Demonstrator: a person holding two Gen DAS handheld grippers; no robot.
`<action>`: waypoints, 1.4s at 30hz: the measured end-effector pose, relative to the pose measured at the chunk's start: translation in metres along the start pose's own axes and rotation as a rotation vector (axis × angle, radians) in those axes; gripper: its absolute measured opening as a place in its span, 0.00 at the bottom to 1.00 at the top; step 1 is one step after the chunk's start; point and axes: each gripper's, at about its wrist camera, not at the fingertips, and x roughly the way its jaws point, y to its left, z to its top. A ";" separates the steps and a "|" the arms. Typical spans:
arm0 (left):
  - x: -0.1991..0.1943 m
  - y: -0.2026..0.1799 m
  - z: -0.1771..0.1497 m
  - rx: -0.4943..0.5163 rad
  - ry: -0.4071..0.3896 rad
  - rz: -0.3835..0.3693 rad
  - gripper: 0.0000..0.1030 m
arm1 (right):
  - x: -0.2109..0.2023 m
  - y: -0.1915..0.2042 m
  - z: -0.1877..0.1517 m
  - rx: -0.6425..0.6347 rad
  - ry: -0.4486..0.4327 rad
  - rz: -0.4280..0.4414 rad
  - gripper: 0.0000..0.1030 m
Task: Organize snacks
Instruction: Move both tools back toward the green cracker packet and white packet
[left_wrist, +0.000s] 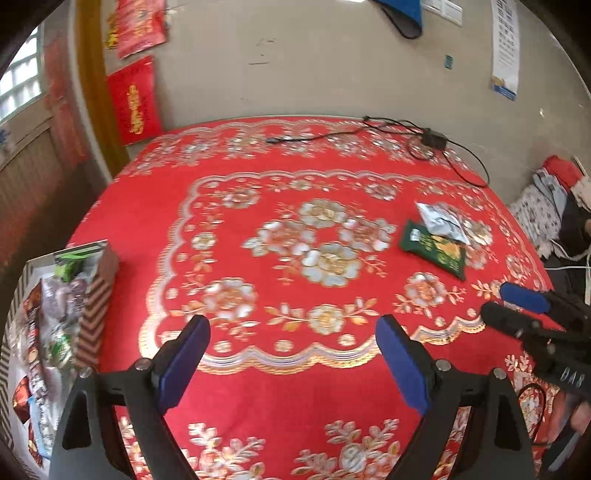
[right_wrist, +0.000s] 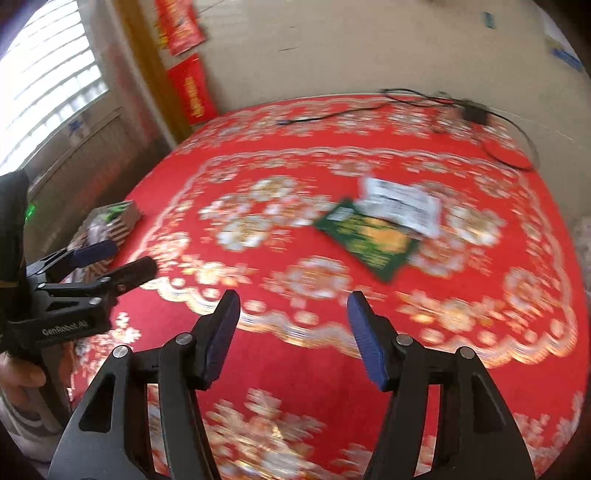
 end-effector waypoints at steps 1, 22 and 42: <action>0.002 -0.004 0.001 0.004 0.004 -0.009 0.90 | -0.005 -0.014 -0.002 0.023 -0.005 -0.020 0.59; 0.035 -0.032 0.018 0.001 0.094 -0.028 0.90 | 0.049 -0.081 0.059 -0.119 0.078 -0.261 0.59; 0.054 -0.045 0.039 -0.018 0.118 -0.089 0.90 | 0.041 -0.053 0.053 -0.176 0.096 -0.128 0.59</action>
